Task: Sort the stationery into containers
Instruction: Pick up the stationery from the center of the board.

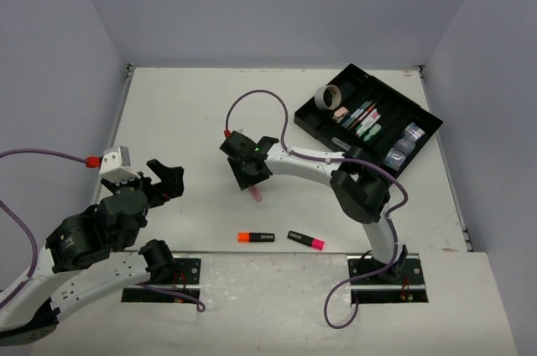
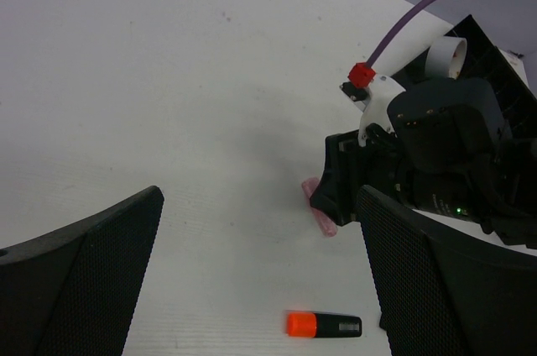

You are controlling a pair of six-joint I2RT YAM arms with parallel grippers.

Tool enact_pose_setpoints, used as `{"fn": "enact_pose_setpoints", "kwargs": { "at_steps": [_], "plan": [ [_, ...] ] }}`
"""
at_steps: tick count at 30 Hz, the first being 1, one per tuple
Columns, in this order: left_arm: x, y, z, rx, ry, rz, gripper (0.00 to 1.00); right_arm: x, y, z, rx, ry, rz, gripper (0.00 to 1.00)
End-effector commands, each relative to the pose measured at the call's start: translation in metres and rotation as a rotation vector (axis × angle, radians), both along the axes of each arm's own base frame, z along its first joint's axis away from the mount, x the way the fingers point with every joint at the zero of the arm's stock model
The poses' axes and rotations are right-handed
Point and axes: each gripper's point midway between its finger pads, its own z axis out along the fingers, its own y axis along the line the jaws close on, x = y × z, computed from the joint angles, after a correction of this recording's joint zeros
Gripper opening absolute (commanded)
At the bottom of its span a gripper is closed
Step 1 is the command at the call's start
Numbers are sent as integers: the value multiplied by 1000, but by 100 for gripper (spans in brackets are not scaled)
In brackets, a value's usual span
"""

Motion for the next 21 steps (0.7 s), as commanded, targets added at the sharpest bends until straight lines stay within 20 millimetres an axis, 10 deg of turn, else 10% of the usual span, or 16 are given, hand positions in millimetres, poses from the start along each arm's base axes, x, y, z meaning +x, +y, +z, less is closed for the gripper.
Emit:
{"fn": "enact_pose_setpoints", "kwargs": {
  "at_steps": [1,8,12,21],
  "plan": [
    [4,2,3,10,-12,28,100,0,8,-1,-25,-28,-1,45],
    [4,1,4,4,-18,22,100,0,-3,-20,-95,-29,-20,40],
    [5,-1,3,14,-13,18,100,-1,-5,-18,-90,-37,-16,17],
    [5,-1,4,13,-13,14,100,34,-46,53,-20,-159,-108,10]
  ]
}}
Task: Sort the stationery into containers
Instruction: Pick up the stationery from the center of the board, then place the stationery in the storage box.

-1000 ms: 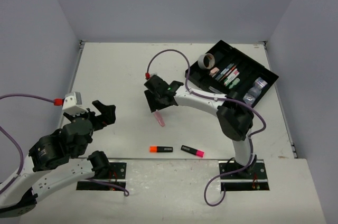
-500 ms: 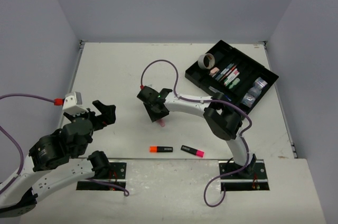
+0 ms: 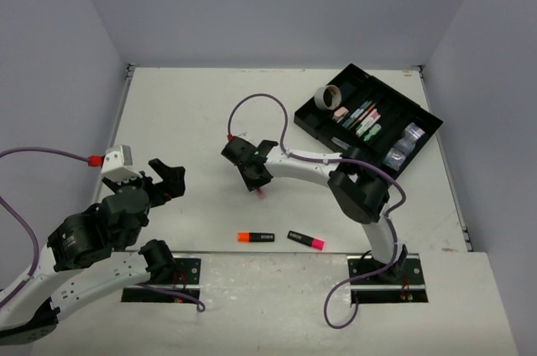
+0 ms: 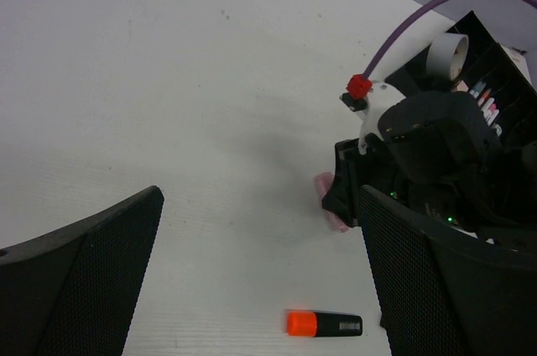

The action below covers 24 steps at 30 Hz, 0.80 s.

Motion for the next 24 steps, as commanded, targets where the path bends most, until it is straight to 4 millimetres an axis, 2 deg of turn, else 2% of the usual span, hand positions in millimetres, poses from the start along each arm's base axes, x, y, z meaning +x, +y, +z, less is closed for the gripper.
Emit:
{"fn": "enact_pose_setpoints", "kwargs": {
  "at_steps": [1,2,3,5,7,9,11,13,15,17,20,24],
  "plan": [
    [4,1,5,3,-20,19,100,46,-53,84,96,-152,-146,10],
    [4,1,4,4,-19,18,100,59,-76,95,112,-165,-206,10],
    [4,1,4,5,-19,17,100,76,-107,104,125,-180,-291,10],
    [4,1,4,5,-20,13,100,110,-180,114,135,-207,-485,11],
    [4,0,5,5,-23,8,100,135,-244,109,138,-195,-656,11],
    [4,-1,5,6,-23,4,100,150,-284,102,162,-171,-762,11],
    [4,-2,5,8,-23,2,100,168,-334,92,192,-147,-886,11],
    [5,-3,4,12,-20,-3,100,180,-357,85,205,-133,-940,12],
    [5,-4,4,17,-21,-8,100,191,-363,83,222,-131,-958,13],
    [6,-7,3,24,-18,-14,100,198,-381,70,223,-108,-1002,13],
    [7,-8,2,36,-10,-15,100,204,-388,61,229,-93,-1029,13],
    [7,-8,1,38,-9,-13,100,206,-386,54,247,-77,-1034,15]
  ]
}}
